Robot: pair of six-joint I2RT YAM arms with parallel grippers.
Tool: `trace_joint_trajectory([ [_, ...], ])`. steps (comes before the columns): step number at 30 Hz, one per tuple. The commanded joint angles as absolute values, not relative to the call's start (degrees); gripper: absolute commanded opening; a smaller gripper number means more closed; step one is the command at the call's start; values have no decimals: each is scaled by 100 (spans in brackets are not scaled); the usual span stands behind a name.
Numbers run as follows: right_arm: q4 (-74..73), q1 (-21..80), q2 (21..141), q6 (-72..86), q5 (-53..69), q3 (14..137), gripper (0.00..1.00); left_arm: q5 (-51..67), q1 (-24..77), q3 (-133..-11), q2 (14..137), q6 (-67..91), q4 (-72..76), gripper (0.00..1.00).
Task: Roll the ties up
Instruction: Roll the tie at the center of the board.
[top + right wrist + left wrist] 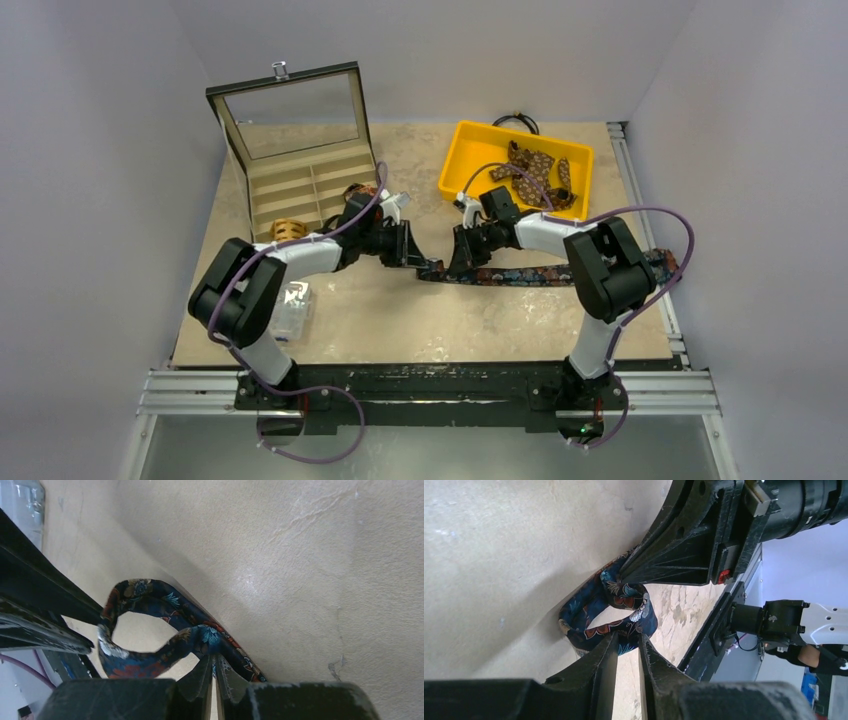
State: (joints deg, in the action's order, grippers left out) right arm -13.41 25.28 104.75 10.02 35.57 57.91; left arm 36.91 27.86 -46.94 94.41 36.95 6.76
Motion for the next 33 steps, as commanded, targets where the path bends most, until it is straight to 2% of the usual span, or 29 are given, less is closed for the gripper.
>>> trace_joint_trajectory([
  [1,-1545,2565,10268,857,3803,6084,8,3935,2894,-5016,9658,3823,959,20],
  [6,-2053,2551,10043,555,3939,6186,16,3905,2924,-5177,9824,3829,894,20],
  [12,-2531,2352,9630,388,4058,6088,43,3822,3034,-5335,10015,3709,776,20],
  [14,-2529,2302,9525,446,4219,6017,49,3802,3054,-5392,10106,3671,720,20],
  [17,-2240,2301,9489,715,4321,5909,53,3829,3060,-5462,10212,3641,683,20],
  [20,-2062,2303,9686,935,4434,5959,53,3865,3093,-5525,10296,3639,645,19],
  [33,-1630,2297,10277,1189,4402,6032,32,3944,3201,-5682,10539,3600,620,19],
])
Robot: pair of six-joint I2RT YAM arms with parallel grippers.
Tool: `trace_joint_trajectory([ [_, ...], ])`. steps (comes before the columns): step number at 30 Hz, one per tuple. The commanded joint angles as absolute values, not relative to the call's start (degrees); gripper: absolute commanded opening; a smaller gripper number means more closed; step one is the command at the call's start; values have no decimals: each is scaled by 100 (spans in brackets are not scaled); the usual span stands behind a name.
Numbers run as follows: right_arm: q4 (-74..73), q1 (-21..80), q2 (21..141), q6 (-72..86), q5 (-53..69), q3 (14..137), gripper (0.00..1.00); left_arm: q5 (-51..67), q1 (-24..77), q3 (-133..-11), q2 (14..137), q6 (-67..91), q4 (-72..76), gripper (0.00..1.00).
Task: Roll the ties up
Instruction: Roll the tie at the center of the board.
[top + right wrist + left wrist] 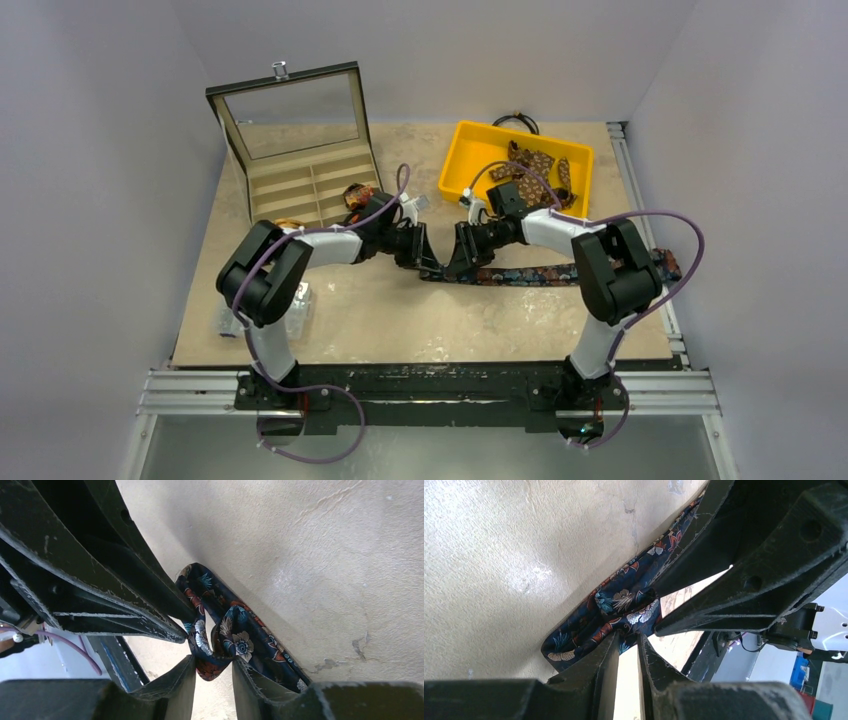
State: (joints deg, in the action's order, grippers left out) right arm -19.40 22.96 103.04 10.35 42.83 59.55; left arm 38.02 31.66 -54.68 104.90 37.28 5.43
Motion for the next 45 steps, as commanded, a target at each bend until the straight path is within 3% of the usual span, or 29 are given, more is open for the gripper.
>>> trace_joint_trajectory([
  [1,-1624,2302,10289,1187,4395,6023,25,3946,3201,-5686,10532,3591,609,18],
  [3,-1652,2300,10300,1118,4335,5993,11,3937,3194,-5686,10470,3546,588,20],
  [6,-1785,2294,10354,933,4227,5911,0,3951,3073,-5770,10115,3004,385,39],
  [9,-1844,2286,10443,759,4180,5829,0,4035,3019,-5765,9524,1941,42,59],
  [14,-2059,2268,10723,452,4261,5995,0,4029,3158,-5188,8624,-303,-186,69],
  [17,-2236,2251,10869,284,4339,6116,0,4355,3181,-4953,8401,-1375,-198,99],
  [18,-2258,2242,10901,249,4364,6136,0,4435,3223,-4857,8360,-1647,-109,100],
  [24,-2319,2226,10986,149,4424,6157,0,3732,3839,-4119,8456,-2219,1133,100],
  [33,-2364,2224,10879,126,4535,6176,2,3245,4068,-4437,9459,-2547,1787,96],
  [41,-2406,2229,10828,154,4680,6168,11,3104,4406,-4852,10107,-2863,1595,78],
  [45,-2432,2232,10805,183,4781,6194,15,2997,4546,-4915,10283,-3006,1526,62],
])
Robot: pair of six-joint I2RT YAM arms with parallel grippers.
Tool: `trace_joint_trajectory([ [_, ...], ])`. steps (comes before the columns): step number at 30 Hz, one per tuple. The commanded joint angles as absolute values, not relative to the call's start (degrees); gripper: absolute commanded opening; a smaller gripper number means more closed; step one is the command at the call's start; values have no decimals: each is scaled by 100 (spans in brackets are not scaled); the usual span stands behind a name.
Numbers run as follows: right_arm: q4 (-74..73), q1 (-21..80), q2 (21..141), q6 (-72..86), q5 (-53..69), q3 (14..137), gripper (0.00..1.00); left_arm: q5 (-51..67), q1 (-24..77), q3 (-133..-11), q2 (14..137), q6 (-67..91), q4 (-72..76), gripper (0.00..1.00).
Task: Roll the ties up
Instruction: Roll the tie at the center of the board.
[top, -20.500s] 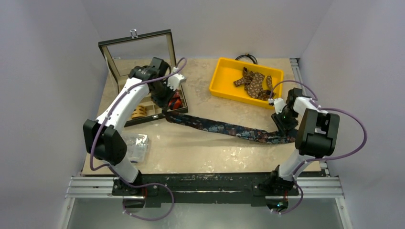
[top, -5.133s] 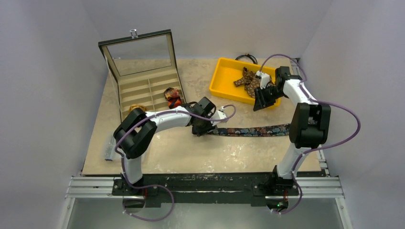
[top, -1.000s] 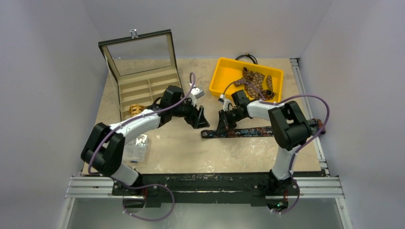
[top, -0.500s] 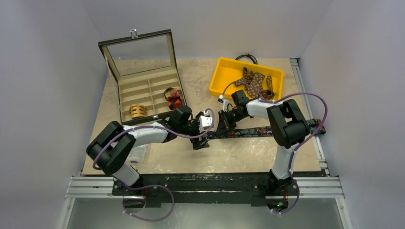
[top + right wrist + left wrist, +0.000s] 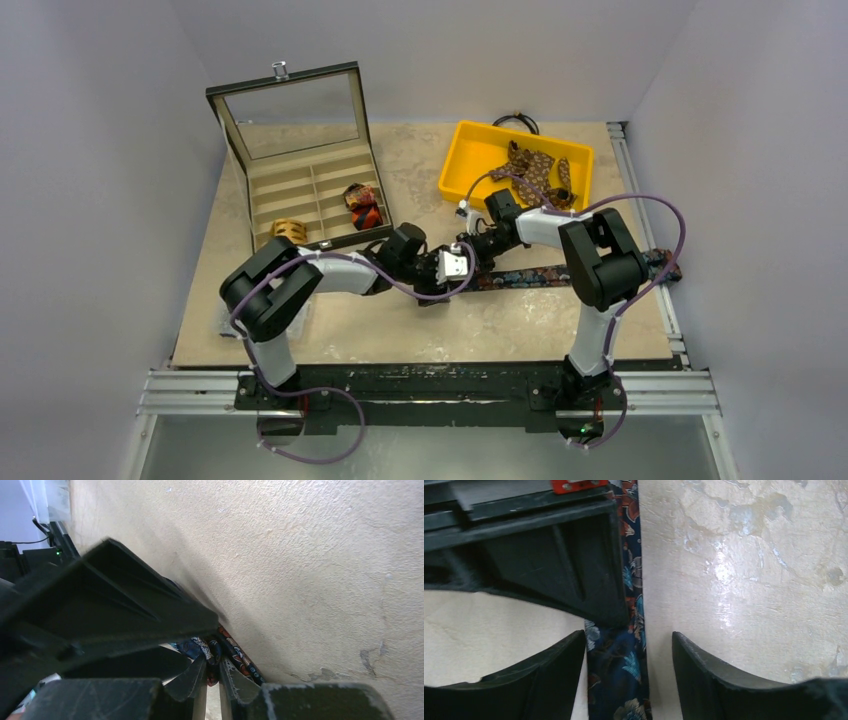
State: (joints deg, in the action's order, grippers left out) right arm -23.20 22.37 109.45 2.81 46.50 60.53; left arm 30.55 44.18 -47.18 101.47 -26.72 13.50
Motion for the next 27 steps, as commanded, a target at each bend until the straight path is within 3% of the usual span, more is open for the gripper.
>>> trace_joint_trajectory([
  [1,-2461,2230,10802,182,4815,6212,17,2986,4554,-4944,10324,-3053,1452,58],
  [5,-2587,2224,10762,191,4883,6307,25,2774,4571,-4992,10431,-3209,1191,40],
  [8,-2602,2175,10717,239,4903,6302,26,2684,4575,-4945,10422,-3284,1058,35],
  [13,-2670,2153,10784,126,4843,6302,15,2569,4570,-4942,10433,-3152,1032,32],
  [16,-2624,2153,10913,33,4604,6277,0,2474,4539,-4989,10352,-2796,1048,42],
  [18,-2614,2152,11002,31,4445,6295,0,2814,4386,-4875,10062,-2544,1007,54],
  [20,-2643,2149,11066,-178,4311,6306,0,3153,4186,-4602,9679,-2400,1019,58],
  [27,-2621,2154,11141,-229,4072,6207,0,3189,3942,-4249,9295,-2342,864,59],
])
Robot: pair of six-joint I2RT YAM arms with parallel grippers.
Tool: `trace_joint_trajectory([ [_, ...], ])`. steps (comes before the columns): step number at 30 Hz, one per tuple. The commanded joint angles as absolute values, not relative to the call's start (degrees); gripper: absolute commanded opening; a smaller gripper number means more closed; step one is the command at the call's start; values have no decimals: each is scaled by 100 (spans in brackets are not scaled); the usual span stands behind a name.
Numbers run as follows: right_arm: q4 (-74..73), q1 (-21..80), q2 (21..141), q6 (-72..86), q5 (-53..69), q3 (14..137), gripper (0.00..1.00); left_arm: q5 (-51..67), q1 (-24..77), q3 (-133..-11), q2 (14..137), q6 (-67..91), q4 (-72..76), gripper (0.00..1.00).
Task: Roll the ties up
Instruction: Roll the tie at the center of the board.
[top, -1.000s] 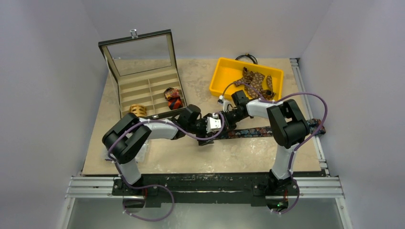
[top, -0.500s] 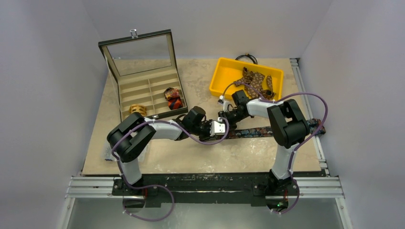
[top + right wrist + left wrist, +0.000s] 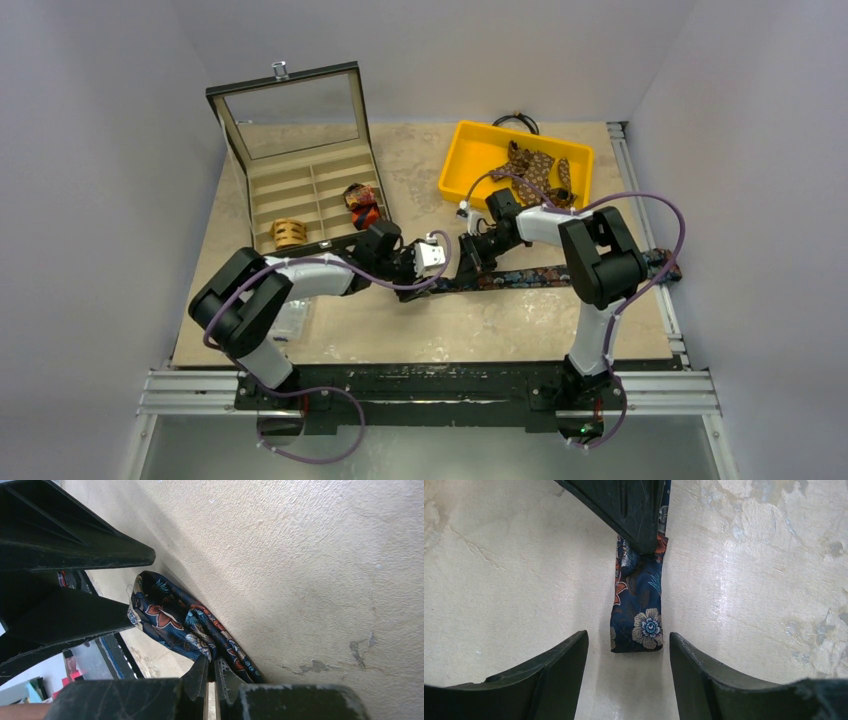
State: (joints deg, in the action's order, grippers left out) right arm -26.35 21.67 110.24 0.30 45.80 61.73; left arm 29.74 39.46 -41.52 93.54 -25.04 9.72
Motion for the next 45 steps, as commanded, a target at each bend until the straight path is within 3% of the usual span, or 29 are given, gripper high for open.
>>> trace_joint_trajectory([
  [1,-2619,2151,11159,-229,4064,6205,0,3150,3941,-4309,9361,-2342,832,58],
  [5,-2622,2157,11196,-214,4025,6218,0,3356,3975,-4307,9413,-2502,874,53],
  [12,-2631,2149,11258,-202,3998,6258,0,3388,4105,-4400,9402,-2433,1113,35],
  [22,-2637,2157,11311,-169,4007,6334,0,3214,4386,-5176,9872,-1831,1357,35],
  [33,-2651,2154,11122,-69,4292,6379,0,2928,4500,-5026,10450,-2162,1293,33],
  [39,-3091,2047,10831,-176,4375,6587,14,2658,4501,-4973,10450,-2355,923,30],
  [45,-3752,1644,10625,-549,4614,6717,20,2555,4501,-5032,10530,-2349,811,28],
])
